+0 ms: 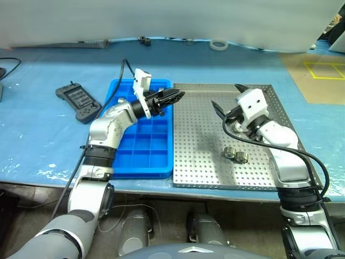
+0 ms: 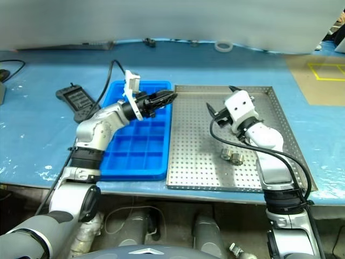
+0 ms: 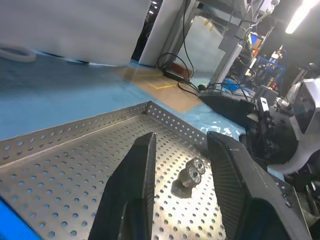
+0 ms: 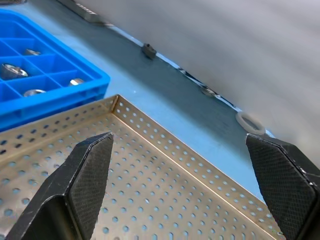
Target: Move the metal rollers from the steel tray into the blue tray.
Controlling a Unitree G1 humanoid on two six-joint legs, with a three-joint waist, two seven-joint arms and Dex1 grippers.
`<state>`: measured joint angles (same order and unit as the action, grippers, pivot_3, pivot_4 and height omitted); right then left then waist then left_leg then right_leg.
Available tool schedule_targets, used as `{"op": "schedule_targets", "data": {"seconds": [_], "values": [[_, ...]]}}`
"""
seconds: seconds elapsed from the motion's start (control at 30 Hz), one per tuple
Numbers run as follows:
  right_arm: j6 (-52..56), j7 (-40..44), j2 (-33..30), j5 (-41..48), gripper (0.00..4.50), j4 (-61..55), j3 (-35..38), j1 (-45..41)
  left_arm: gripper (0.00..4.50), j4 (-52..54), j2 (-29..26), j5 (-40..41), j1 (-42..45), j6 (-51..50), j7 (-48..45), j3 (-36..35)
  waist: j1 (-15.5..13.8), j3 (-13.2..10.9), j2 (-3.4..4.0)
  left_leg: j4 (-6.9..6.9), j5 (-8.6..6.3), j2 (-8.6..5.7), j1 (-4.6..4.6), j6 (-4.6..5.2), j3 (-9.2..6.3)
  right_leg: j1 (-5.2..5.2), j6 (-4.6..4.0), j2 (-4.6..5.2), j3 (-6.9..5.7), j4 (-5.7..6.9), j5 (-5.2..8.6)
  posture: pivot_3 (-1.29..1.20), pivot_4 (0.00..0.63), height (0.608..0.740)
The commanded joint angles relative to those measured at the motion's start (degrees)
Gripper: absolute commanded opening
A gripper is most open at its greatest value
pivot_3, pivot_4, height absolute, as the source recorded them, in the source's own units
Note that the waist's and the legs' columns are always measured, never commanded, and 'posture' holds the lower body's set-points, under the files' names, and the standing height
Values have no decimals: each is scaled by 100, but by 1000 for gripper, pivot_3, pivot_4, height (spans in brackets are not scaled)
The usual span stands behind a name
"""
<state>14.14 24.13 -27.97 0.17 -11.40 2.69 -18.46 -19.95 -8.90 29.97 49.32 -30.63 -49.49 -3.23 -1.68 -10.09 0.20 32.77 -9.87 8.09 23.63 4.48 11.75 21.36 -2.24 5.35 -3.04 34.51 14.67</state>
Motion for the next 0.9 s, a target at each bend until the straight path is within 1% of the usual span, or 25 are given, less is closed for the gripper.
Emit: {"op": "schedule_targets", "data": {"seconds": [0.03, 0.1, 0.23, 0.3, 0.4, 0.5, 0.6, 0.73, 0.8, 0.9], "values": [[-26, -234, 11, -2, 4487, -392, 301, 241, 1656, 168, 81, 59, 220, 40, -230, 152, 29, 1, 1, 3, 0, 0, 0, 10, 1, -2, 0, 1, 1, -1, 0, -257, 150, 740], [7, -312, -9, -8, 4487, -504, 400, 436, 1656, 171, 58, -26, 148, 42, -385, 318, 90, 3, 4, 3, -6, -1, -6, 18, 6, -7, 0, 1, 7, -2, 0, -268, 150, 740], [13, -354, -114, 3, 4487, -682, 674, 891, 1656, -140, 367, -44, 511, 92, -398, 446, 134, 2, 4, -2, -3, 1, -3, 16, 6, 5, 0, -2, 7, 2, 0, -322, 150, 740], [53, -334, -162, 51, 4487, -835, 815, 1086, 1656, -183, 424, -46, 587, 44, -499, 493, 143, 1, 5, 0, -3, 1, -1, 16, 6, 4, 0, -1, 6, -1, 0, -334, 150, 740], [61, -267, -244, 132, 4487, -906, 997, 1291, 1656, -155, 361, -111, 525, -3, -619, 581, 236, 2, 5, 0, -5, 1, -5, 17, 6, -7, 0, -1, 6, -14, 0, -344, 150, 740], [79, -212, -286, 134, 4487, -966, 1017, 1412, 1656, -34, 254, -132, 420, -32, -648, 598, 285, 2, 5, 0, -6, 1, -12, 17, 6, -15, 0, -2, 8, -21, 0, -335, 150, 740], [81, -172, -320, 152, 4487, -929, 1067, 1427, 1656, -44, 268, -176, 400, -7, -511, 591, 293, 1, 7, -1, -5, 3, -11, 16, 6, -11, 0, -6, 8, -19, 0, -323, 150, 740], [83, -69, -487, 267, 4487, -816, 1312, 1395, 1656, -191, 356, -424, 310, 74, -38, 601, 265, 1, 7, 0, -5, 2, -8, 19, 6, -13, 0, -5, 8, -24, 0, -314, 150, 740], [219, 54, -573, 459, 4487, -927, 1462, 1409, 1656, 31, 381, -355, 127, -90, 7, 603, 252, 2, 8, 1, -8, 2, -7, 24, 6, -17, 0, -5, 7, -29, 0, -315, 150, 740], [472, 374, -702, 791, 4487, -1259, 1507, 1556, 1656, 541, 227, -265, -281, -420, -248, 837, 255, 2, 8, -2, -11, 2, -6, 30, 6, -22, 0, -5, 6, -45, 0, -314, 150, 740]]}}
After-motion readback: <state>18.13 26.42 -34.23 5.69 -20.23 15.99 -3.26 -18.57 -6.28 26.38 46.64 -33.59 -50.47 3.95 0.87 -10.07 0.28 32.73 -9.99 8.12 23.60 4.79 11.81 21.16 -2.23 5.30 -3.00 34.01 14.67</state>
